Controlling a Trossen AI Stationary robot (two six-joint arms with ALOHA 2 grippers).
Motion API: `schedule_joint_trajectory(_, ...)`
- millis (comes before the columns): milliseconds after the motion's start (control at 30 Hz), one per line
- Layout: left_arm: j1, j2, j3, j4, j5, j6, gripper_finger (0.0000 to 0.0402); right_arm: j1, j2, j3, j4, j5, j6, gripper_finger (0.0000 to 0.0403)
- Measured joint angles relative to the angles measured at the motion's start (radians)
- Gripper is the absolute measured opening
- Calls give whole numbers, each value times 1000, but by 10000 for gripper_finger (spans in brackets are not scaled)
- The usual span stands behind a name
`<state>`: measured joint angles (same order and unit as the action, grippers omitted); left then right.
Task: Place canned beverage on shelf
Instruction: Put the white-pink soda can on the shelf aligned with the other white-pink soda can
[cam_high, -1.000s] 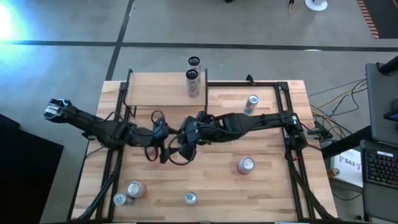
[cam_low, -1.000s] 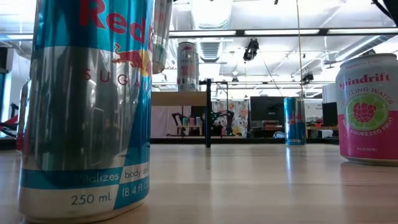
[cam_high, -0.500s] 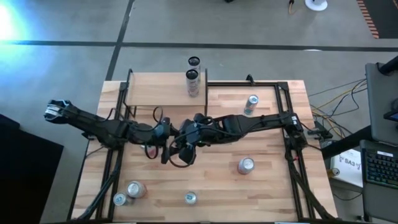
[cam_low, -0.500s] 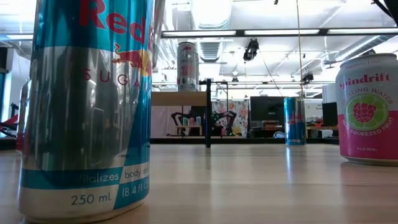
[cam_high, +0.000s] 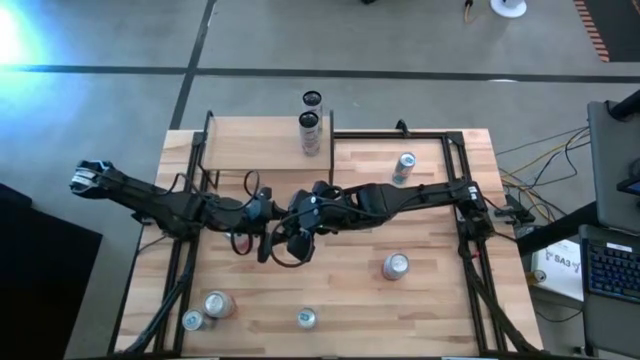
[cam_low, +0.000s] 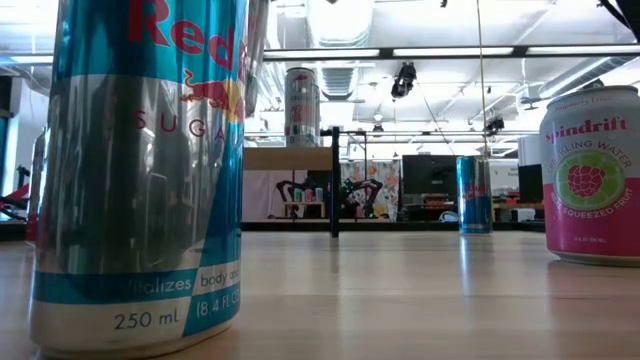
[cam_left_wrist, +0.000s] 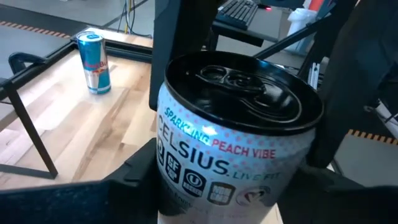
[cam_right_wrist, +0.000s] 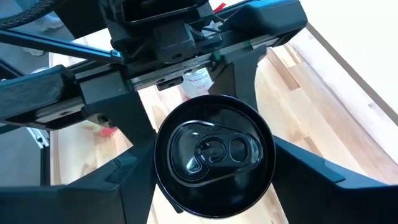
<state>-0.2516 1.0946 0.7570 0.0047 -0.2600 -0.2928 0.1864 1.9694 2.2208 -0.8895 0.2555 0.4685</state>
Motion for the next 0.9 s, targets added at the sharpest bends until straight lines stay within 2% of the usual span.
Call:
schedule_joint_trajectory(200, 9, -1, 0, -25, -11, -2, 184, 0, 0, 11, -9, 7, -44, 314)
schedule_joint_trajectory(300, 28, -2, 0, -35, -17, 2, 203, 0, 0, 67, -44, 10, -60, 344)
schedule_joint_trajectory(400, 72, -4, -1, -39, -28, 27, 210, 3, -8, 139, -101, 47, -28, 358)
schedule_joint_trajectory(467, 116, -8, -1, -31, -24, 43, 210, 3, -57, 114, -102, 73, -7, 360)
schedule_joint_trajectory(533, 172, -9, -1, -7, 8, 67, 210, 1, -88, 109, -113, 105, -3, 358)
schedule_joint_trajectory(733, 391, -2, -1, 121, 186, 136, 211, 1, -180, 109, -198, 200, -2, 345)
schedule_joint_trajectory(900, 576, 47, -1, 219, 344, 162, 212, -2, -206, 108, -274, 279, -19, 335)
